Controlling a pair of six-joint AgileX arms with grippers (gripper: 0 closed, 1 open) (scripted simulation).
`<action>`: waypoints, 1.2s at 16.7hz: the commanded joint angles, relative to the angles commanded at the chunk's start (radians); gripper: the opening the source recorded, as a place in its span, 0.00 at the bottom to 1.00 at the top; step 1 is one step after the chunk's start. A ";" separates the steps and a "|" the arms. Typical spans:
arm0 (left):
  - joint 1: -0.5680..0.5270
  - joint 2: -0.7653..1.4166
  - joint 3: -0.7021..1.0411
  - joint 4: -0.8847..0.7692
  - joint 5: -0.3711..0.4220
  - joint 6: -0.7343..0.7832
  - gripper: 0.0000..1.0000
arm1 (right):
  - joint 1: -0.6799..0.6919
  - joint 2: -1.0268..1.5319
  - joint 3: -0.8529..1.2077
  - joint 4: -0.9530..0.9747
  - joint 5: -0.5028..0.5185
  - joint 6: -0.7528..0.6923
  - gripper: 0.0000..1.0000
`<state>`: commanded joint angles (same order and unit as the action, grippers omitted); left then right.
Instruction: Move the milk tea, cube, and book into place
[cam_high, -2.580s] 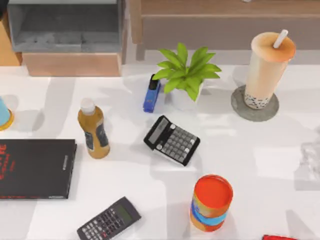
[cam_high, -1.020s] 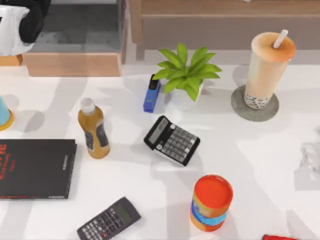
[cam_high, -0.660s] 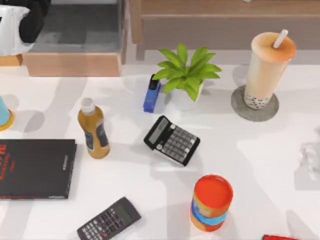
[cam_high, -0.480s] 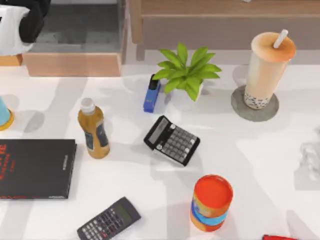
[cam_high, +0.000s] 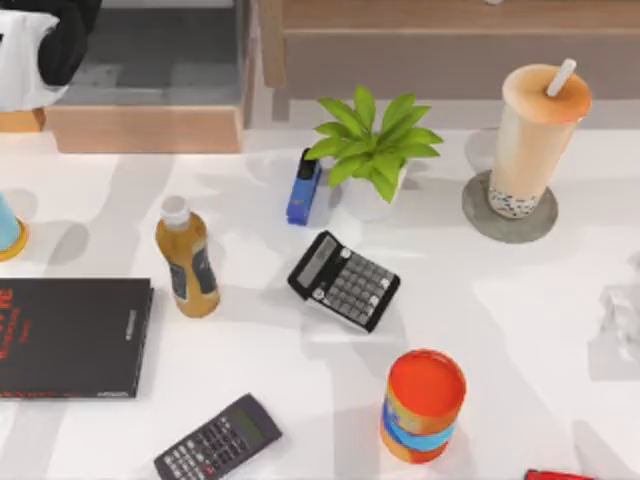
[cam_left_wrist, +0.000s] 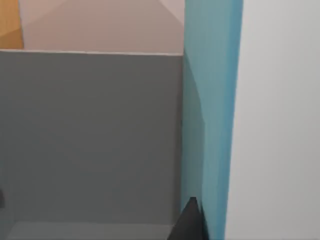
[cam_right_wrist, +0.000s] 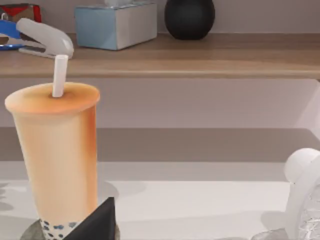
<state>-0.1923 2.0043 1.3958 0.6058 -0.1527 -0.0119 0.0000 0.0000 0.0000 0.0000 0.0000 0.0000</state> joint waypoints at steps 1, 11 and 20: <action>0.000 0.000 0.000 0.000 0.000 0.000 0.00 | 0.000 0.000 0.000 0.000 0.000 0.000 1.00; -0.005 -0.046 -0.025 -0.019 -0.004 0.002 0.00 | 0.000 0.000 0.000 0.000 0.000 0.000 1.00; -0.015 -0.106 -0.039 -0.052 0.008 0.076 0.00 | 0.000 0.000 0.000 0.000 0.000 0.000 1.00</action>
<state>-0.2077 1.8986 1.3564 0.5543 -0.1452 0.0646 0.0000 0.0000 0.0000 0.0000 0.0000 0.0000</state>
